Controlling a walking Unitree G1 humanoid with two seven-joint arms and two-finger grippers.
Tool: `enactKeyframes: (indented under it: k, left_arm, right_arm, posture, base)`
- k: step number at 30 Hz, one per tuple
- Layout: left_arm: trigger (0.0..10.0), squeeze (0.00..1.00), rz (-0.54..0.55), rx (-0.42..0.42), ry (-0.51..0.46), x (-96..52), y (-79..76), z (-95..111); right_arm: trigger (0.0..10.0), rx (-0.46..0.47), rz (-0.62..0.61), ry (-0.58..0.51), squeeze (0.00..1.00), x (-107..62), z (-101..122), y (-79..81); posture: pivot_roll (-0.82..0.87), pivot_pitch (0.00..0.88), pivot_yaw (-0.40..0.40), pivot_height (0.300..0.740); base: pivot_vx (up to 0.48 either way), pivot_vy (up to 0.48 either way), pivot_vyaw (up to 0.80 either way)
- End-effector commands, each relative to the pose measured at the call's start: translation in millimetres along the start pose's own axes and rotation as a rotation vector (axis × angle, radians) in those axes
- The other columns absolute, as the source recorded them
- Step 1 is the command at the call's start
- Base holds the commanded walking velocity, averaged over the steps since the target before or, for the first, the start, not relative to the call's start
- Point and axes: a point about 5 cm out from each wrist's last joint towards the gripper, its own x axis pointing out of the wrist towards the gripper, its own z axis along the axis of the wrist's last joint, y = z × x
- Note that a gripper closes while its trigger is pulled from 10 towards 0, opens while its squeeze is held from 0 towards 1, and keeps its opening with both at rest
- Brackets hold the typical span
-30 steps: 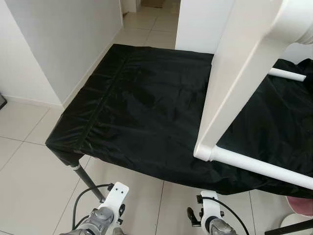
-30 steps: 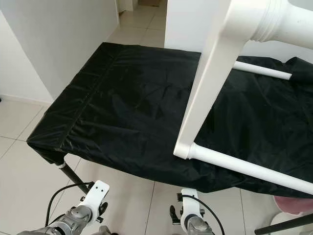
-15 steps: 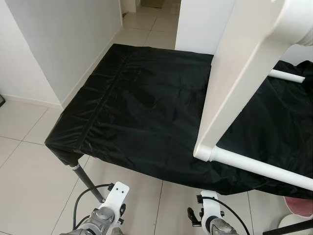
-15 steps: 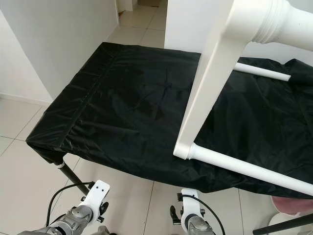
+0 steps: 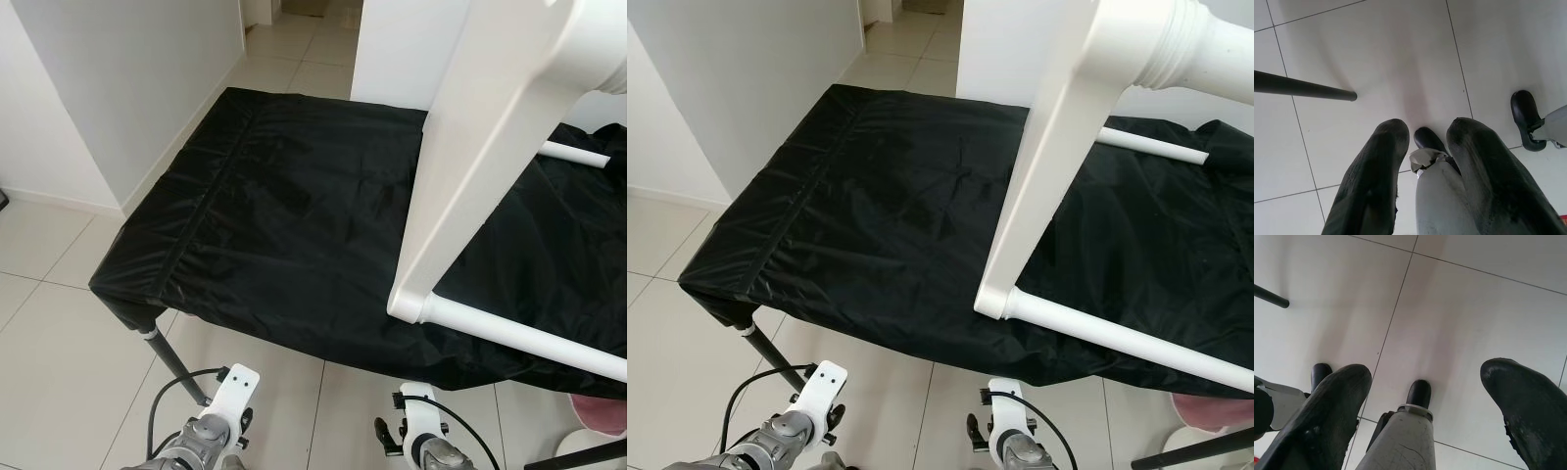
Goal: Building children table
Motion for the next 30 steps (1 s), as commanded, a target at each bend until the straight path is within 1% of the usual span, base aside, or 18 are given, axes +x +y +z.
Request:
enactKeyframes:
  k: [1,9,25,30]
  left_arm:
    - [10.0,0.0,-0.059,-0.02,0.035,-1.2,-4.8,-8.5]
    - [10.0,0.0,-0.064,-0.03,0.038,-1.5,-7.2,-10.8]
    - [10.0,0.0,-0.067,-0.021,0.033,-1.1,-8.6,-9.2]
    - [10.0,0.0,-0.069,0.011,0.021,0.0,-11.4,-5.0]
  right_arm:
    - [10.0,0.004,-0.004,0.031,0.0,-2.4,-8.5,-1.1]
    - [10.0,0.002,-0.001,0.039,0.0,-3.6,-11.8,-2.0]
    - [10.0,0.002,-0.004,0.038,0.0,-4.1,-12.4,-3.2]
    - [10.0,-0.043,-0.016,0.035,0.0,-3.1,-9.7,-3.3]
  posture:
    - [-0.06,0.0,-0.003,0.74]
    - [-0.06,0.0,-0.006,0.74]
    - [-0.07,0.0,-0.003,0.74]
    - [-0.07,0.0,-0.006,0.74]
  base:
    - [0.0,0.0,0.0]
    - [0.0,0.0,0.0]
    - [0.0,0.0,0.0]
    - [0.0,0.0,0.0]
